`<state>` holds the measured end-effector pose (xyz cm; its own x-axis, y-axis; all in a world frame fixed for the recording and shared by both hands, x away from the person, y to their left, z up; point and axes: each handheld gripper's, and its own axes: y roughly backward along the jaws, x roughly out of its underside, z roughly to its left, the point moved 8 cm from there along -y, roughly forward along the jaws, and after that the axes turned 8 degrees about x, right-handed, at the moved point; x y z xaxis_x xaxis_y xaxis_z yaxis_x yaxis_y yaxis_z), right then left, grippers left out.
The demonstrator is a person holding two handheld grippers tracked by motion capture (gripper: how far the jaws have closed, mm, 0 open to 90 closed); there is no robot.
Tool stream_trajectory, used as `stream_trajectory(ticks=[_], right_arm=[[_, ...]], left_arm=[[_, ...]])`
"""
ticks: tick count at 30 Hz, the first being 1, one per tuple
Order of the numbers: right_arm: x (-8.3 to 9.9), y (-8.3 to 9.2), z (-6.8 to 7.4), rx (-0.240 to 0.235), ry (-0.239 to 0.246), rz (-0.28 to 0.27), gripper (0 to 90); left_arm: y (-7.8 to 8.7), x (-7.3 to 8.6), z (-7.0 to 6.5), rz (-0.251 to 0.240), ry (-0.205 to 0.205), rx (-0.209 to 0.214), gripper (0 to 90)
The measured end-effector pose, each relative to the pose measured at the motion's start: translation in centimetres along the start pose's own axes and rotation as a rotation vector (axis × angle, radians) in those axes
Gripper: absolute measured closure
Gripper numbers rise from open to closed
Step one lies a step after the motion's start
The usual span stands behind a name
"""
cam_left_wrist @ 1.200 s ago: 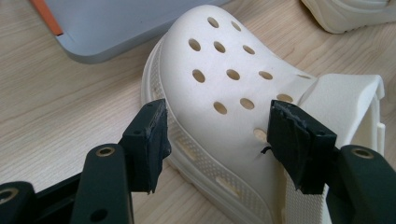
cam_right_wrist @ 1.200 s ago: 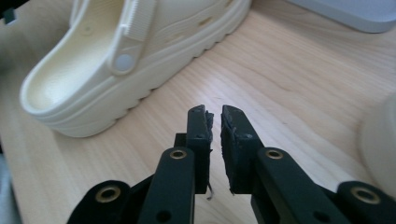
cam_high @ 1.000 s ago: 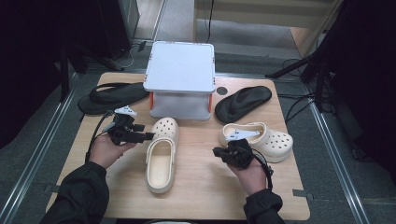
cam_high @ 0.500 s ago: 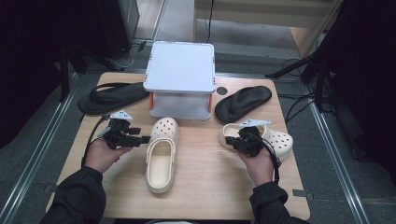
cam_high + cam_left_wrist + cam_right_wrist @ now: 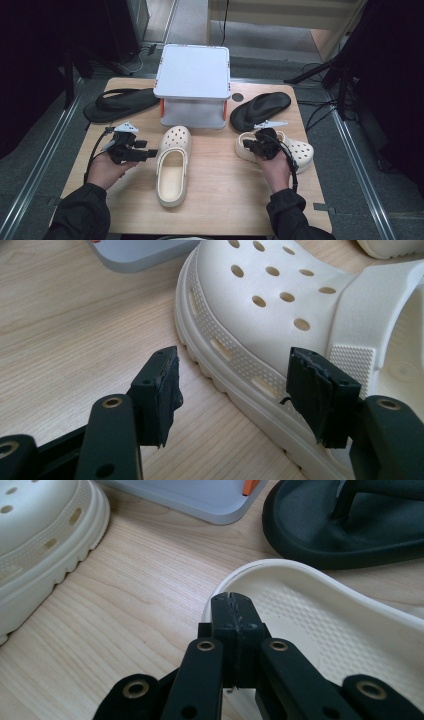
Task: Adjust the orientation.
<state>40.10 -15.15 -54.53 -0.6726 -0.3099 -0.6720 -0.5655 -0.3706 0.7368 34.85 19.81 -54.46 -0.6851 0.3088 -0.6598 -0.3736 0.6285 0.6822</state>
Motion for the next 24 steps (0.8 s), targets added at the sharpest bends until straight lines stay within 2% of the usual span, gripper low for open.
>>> stream_trajectory(ticks=[10, 14, 20, 24], right_arm=[[-0.2, -1.3, -0.1, 0.028, 0.024, 0.035, 90.0], [-0.2, -1.4, 0.0, 0.035, 0.035, 0.043, 90.0], [-0.2, -1.4, 0.1, 0.038, 0.027, 0.048, 90.0], [-0.1, -1.5, 0.1, 0.044, 0.033, 0.052, 90.0]], left_arm=[[0.5, 0.8, 0.3, 0.004, 0.01, -0.019, 38.6], [0.7, 0.8, 0.4, -0.009, 0.019, -0.024, 38.6], [0.5, 0.9, 0.5, 0.005, 0.017, -0.022, 38.6], [0.7, 0.9, 0.6, -0.009, 0.017, -0.029, 38.7]])
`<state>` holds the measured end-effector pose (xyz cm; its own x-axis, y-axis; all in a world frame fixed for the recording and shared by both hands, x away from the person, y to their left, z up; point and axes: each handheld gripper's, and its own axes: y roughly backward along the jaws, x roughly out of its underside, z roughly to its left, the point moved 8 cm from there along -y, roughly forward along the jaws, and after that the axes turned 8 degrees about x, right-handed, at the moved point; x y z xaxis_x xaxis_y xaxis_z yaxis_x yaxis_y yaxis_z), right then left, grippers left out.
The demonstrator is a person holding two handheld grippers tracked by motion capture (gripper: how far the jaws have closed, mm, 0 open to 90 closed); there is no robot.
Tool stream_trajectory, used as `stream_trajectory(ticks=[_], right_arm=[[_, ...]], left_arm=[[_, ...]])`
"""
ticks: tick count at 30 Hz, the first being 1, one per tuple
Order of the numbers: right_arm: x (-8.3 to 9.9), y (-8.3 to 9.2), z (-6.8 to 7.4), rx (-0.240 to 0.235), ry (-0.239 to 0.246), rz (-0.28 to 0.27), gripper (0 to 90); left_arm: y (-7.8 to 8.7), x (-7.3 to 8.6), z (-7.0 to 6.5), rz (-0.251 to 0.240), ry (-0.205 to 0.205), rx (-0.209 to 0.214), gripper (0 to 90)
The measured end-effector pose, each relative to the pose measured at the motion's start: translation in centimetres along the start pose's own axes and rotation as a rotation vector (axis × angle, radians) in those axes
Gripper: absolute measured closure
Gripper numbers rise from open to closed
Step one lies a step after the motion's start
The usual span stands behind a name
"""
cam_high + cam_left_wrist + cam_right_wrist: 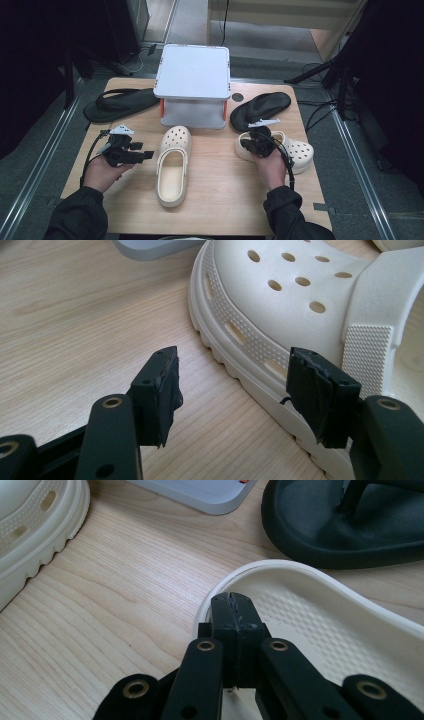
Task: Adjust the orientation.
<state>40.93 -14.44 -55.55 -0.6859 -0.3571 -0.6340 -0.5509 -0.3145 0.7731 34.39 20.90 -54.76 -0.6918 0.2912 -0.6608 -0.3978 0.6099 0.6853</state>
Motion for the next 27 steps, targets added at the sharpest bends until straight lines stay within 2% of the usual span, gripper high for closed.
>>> stream_trajectory(ticks=[13, 19, 27], right_arm=[[0.5, 0.1, 0.6, -0.006, 0.013, 0.009, 90.0], [1.1, 0.5, 1.1, -0.041, -0.02, 0.025, 90.0], [2.0, 1.1, 1.7, -0.051, -0.027, 0.035, 90.0]], left_arm=[[0.1, -0.1, 0.4, -0.006, 0.016, 0.008, 38.9], [-0.1, -0.4, 0.4, -0.001, 0.017, 0.014, 39.4], [-0.4, -1.0, 0.7, 0.006, 0.028, 0.021, 40.7]])
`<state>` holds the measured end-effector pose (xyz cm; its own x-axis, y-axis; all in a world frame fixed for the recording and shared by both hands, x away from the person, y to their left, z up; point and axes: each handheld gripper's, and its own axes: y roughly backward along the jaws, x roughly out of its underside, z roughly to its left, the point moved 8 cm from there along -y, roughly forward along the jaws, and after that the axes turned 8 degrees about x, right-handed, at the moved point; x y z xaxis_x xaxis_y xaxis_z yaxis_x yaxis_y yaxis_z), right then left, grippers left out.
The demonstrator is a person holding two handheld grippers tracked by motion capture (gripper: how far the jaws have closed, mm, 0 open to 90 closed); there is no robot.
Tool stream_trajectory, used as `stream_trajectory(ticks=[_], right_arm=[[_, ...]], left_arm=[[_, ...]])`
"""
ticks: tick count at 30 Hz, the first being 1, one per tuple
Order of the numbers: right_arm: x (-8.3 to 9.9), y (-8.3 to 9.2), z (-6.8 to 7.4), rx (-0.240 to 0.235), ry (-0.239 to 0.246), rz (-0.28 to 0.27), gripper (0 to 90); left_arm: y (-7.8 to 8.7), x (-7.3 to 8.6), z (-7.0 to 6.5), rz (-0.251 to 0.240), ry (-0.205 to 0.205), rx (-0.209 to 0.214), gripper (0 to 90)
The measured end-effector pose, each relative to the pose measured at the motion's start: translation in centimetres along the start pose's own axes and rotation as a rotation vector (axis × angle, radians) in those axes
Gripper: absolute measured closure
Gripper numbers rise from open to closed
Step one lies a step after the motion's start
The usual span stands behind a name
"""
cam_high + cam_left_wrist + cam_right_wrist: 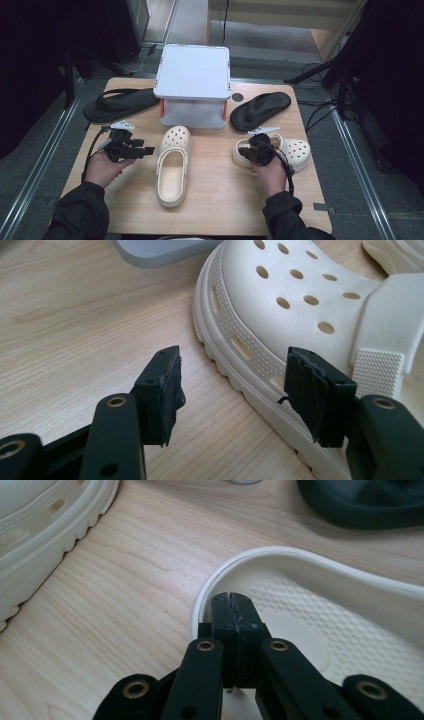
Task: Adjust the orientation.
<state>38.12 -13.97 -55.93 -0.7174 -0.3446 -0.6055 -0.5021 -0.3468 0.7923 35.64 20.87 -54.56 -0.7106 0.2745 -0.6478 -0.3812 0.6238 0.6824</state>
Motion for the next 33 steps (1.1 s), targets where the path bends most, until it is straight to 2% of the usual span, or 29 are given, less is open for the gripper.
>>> stream_trajectory(ticks=[6, 8, 10, 11, 14, 16, 23, 25, 29, 33], right_arm=[[1.1, 0.6, 0.8, -0.027, 0.005, 0.012, 90.0], [1.5, 0.9, 1.1, -0.031, 0.016, 0.016, 90.0], [1.9, 1.2, 1.4, -0.035, 0.029, 0.017, 90.0], [2.0, 1.3, 1.6, -0.038, 0.031, 0.017, 90.0], [2.6, 1.6, 1.8, -0.048, 0.025, 0.015, 90.0], [2.9, 1.8, 1.9, -0.059, 0.019, 0.01, 90.0], [4.5, 2.9, 1.8, -0.061, 0.002, 0.014, 90.0], [5.0, 3.3, 1.8, -0.061, 0.0, 0.012, 90.0], [5.9, 4.1, 1.6, -0.047, -0.002, 0.015, 90.0], [6.9, 4.8, 1.2, -0.05, -0.024, 0.019, 90.0]], left_arm=[[-0.2, -0.3, 0.2, 0.003, -0.003, -0.004, 41.5], [-0.3, -0.5, 0.3, 0.0, 0.008, -0.003, 41.5], [-0.3, -0.7, 0.4, 0.001, 0.042, 0.003, 42.3], [-0.4, -0.7, 0.4, -0.004, 0.045, 0.004, 42.7], [-0.4, -0.6, 0.5, 0.006, 0.004, -0.02, 43.4], [-0.5, -0.5, 0.5, 0.003, -0.005, -0.023, 43.3], [-0.5, -0.8, 0.3, 0.001, -0.016, -0.002, 42.6], [-0.6, -0.9, 0.2, 0.014, -0.008, 0.008, 42.7], [-0.8, -1.2, 0.2, -0.001, -0.003, 0.013, 43.1], [-0.7, -1.1, 0.3, 0.001, -0.005, 0.016, 43.1]])
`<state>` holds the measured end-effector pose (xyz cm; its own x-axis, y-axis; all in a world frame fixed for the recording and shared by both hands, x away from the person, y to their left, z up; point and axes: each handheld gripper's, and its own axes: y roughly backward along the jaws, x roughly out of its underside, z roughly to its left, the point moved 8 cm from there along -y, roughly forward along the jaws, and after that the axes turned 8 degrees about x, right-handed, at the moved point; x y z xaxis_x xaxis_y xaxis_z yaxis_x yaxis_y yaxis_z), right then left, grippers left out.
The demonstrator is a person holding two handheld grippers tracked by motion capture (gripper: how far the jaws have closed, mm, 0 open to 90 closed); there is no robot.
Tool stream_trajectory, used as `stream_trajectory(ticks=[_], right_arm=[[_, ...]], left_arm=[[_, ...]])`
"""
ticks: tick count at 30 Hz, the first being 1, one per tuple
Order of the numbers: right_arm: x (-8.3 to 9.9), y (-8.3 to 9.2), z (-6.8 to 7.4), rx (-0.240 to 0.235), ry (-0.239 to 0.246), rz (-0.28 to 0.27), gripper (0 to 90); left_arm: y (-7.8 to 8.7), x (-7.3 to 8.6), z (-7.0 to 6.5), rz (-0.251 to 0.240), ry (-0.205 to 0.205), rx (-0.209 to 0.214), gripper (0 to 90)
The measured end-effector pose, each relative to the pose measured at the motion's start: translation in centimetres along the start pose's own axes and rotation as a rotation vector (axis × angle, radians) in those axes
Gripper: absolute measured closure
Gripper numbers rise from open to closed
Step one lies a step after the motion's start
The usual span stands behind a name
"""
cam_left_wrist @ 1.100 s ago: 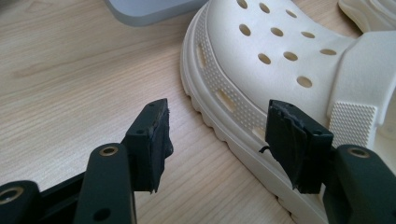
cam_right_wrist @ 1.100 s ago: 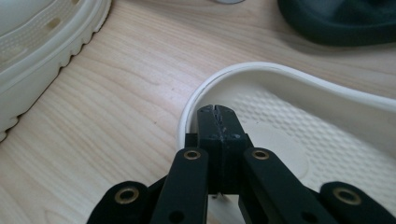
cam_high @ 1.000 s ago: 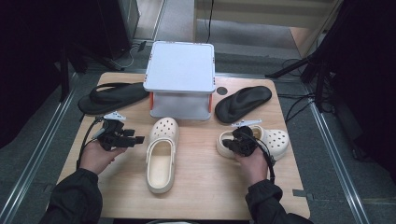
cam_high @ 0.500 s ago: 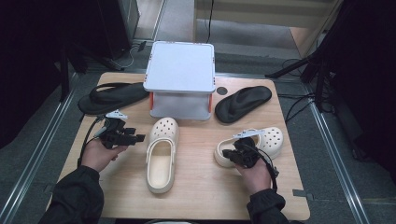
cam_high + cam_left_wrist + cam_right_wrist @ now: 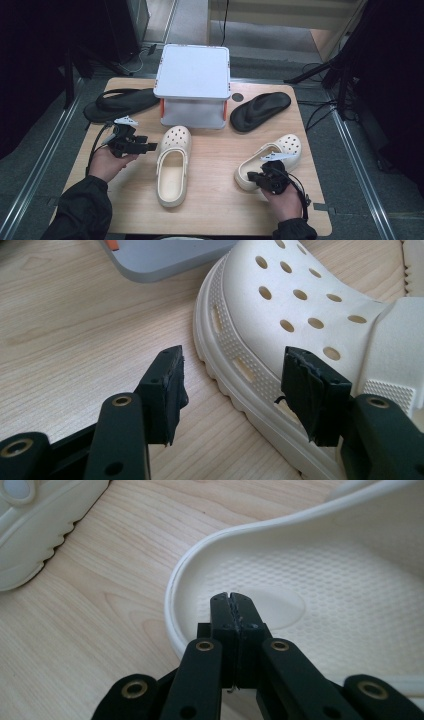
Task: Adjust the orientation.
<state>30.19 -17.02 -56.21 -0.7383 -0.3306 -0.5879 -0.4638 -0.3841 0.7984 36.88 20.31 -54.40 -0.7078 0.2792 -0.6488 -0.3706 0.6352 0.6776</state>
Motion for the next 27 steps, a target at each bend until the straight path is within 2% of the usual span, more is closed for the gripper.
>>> stream_trajectory(ticks=[5, 9, 12, 13, 16, 19, 22, 27], right_arm=[[0.4, 0.4, -0.4, -0.008, -0.022, -0.001, 89.2], [-0.4, 1.5, -0.5, -0.025, -0.056, -0.062, 89.0], [-1.0, 2.6, -1.1, 0.006, -0.06, -0.111, 86.5], [-1.0, 2.6, -1.1, 0.006, -0.06, -0.111, 86.5], [-1.1, 3.6, -2.0, 0.058, -0.074, -0.127, 81.7], [-1.2, 4.1, -2.5, 0.078, -0.089, -0.144, 77.0], [-1.3, 4.9, -2.8, 0.119, -0.088, -0.163, 69.8], [-1.4, 6.0, -3.5, 0.147, -0.111, -0.199, 64.3]], left_arm=[[-0.2, 0.1, 0.0, 0.01, -0.009, -0.003, 43.0], [-0.2, 0.1, 0.0, 0.007, -0.006, 0.002, 43.0], [-0.3, 0.1, 0.1, 0.011, -0.01, -0.002, 43.0], [-0.3, 0.1, 0.1, 0.011, -0.01, -0.002, 43.0], [-0.3, 0.1, 0.0, 0.016, -0.01, 0.003, 42.9], [-0.3, 0.1, 0.0, 0.015, -0.007, 0.002, 42.8], [-0.3, 0.2, 0.1, 0.016, -0.005, 0.001, 42.7], [-0.3, 0.2, 0.1, 0.021, -0.013, 0.001, 42.5]])
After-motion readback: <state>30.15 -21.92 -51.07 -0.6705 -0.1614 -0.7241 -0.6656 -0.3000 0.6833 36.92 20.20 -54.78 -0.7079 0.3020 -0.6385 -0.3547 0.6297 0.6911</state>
